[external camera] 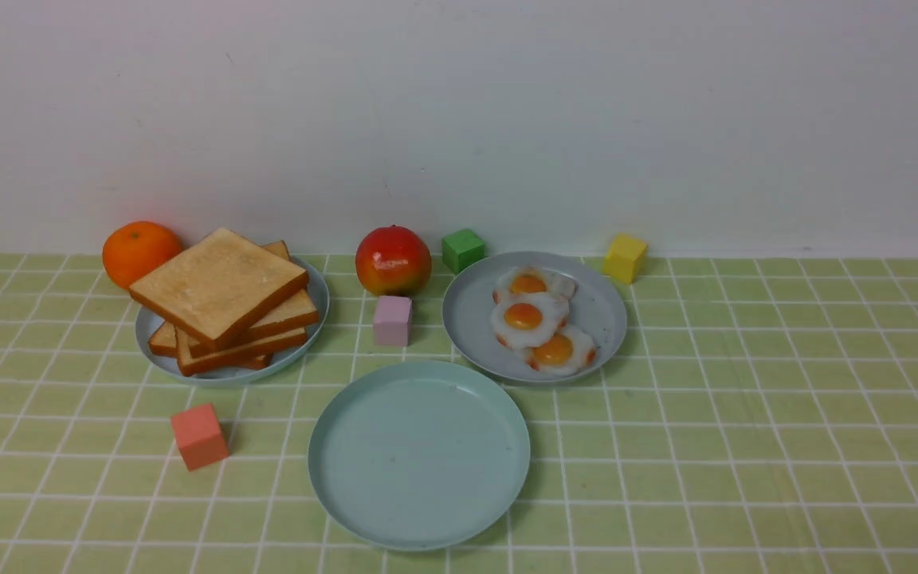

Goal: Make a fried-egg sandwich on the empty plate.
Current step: Use the left arm to grab a slice of bread

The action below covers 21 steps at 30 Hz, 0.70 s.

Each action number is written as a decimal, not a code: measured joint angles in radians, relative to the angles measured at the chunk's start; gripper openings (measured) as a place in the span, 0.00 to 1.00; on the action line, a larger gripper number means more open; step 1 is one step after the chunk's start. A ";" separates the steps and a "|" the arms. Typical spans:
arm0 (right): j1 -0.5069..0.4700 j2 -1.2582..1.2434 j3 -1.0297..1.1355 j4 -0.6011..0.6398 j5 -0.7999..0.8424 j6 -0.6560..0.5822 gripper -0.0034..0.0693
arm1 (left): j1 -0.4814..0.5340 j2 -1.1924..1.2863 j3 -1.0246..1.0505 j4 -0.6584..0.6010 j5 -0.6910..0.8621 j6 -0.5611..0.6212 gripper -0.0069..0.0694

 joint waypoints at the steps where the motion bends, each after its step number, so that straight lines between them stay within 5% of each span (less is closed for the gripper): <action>1: 0.000 0.000 0.000 0.000 0.000 0.000 0.37 | 0.000 0.000 0.000 0.000 0.000 0.000 0.40; 10: 0.000 0.000 0.000 0.000 0.000 0.000 0.37 | 0.000 0.000 0.000 0.001 -0.069 -0.005 0.40; 21: 0.000 0.000 0.000 0.000 0.000 0.000 0.37 | -0.003 0.000 0.000 -0.447 -0.433 -0.298 0.40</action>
